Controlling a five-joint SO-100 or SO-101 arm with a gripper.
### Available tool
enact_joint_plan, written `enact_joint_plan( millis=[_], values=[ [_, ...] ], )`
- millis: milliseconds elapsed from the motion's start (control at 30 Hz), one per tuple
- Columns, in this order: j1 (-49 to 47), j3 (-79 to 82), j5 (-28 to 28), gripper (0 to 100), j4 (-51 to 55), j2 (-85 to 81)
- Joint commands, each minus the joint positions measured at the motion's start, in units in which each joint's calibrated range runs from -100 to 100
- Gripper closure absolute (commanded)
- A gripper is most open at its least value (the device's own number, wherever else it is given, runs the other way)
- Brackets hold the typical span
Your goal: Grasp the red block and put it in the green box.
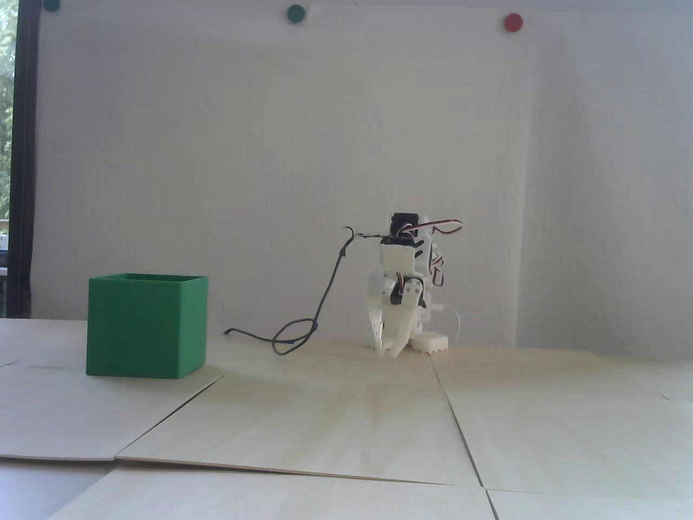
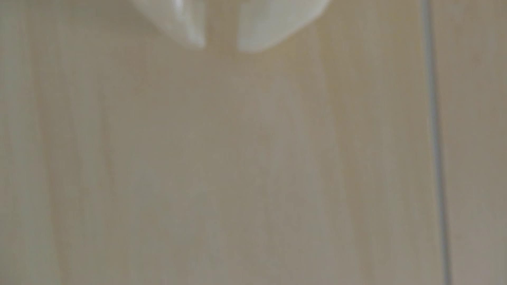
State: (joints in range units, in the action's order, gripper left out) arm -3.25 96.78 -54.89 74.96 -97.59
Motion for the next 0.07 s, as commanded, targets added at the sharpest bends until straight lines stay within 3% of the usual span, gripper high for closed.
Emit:
enact_joint_plan(
  millis=[0,33],
  values=[
    [-0.09,0.92,0.23,98,1.94,-1.07],
    [-0.09,0.92,0.23,98,1.94,-1.07]
  ],
)
